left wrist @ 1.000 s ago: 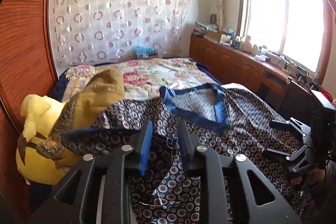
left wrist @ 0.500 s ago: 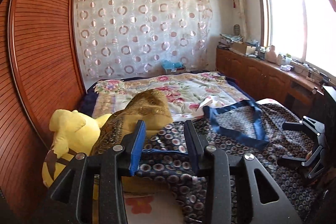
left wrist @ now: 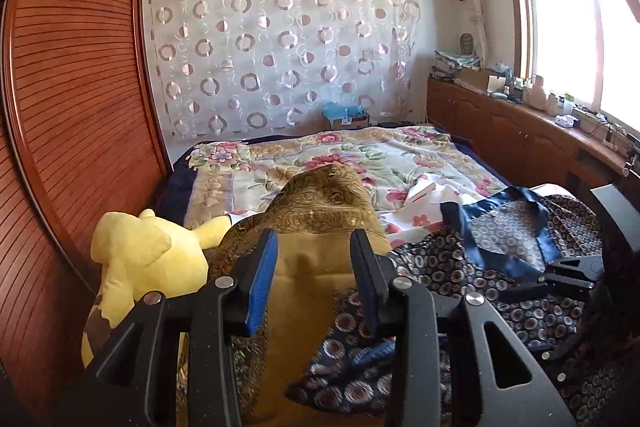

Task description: Fold small clothes

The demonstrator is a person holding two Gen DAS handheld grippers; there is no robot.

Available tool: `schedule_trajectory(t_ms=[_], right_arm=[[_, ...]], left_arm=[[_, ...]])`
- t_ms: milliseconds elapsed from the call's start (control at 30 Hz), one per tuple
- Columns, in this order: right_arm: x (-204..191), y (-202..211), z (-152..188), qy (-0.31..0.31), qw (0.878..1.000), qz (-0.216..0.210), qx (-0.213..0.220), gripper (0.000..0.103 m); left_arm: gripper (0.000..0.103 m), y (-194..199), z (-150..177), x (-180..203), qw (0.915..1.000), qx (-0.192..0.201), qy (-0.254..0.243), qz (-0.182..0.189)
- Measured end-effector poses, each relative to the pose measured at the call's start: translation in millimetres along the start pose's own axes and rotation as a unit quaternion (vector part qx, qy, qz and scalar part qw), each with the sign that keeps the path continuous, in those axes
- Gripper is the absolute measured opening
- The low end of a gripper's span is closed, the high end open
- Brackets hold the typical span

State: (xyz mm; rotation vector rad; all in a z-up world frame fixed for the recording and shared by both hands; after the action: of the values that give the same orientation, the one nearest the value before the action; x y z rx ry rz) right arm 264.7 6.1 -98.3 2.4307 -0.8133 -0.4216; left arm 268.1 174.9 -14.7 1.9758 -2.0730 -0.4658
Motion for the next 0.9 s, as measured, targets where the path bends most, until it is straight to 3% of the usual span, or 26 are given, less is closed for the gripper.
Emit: schedule_trajectory(t_ms=[67,233,333,433,667,900], right_arm=[[0,-11,-6,-0.009,1.0,-0.022,-0.009,0.057],[-5,-32,-12,-0.019,0.997,-0.067,-0.042,0.008],[-1,-29,-13,-0.024,0.997,-0.065,-0.035,0.006],[12,-16,-5,-0.034,0.998,-0.027,-0.037,0.005],[31,-2,37,-0.045,0.996,0.02,-0.074,0.005],[35,22,57,-0.049,0.995,0.059,-0.065,0.005]], left_arm=[[0.039,-9,0,-4,1.0,-0.005,-0.002,-0.003],[0.039,-14,1,-13,1.0,0.001,0.002,-0.007],[0.039,-9,5,-16,1.0,0.0,0.006,-0.008],[0.039,-6,10,-12,0.9999,-0.011,0.009,0.004],[0.039,0,23,11,0.9984,-0.041,0.003,0.039],[0.039,7,33,36,0.9968,-0.056,-0.012,0.057]])
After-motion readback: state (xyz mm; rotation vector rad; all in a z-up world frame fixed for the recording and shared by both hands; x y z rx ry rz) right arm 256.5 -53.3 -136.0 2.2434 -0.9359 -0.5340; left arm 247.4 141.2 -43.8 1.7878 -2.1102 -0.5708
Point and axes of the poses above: each gripper's, at about its wrist camera, not at the fingertips, and y roughly against the way its jaws point, x to its right, z to its underside, the point moved 8 cm from there along -y, roughly the way its jaws point, and after that the axes turned 6 degrees about x, right-handed, at the moved point
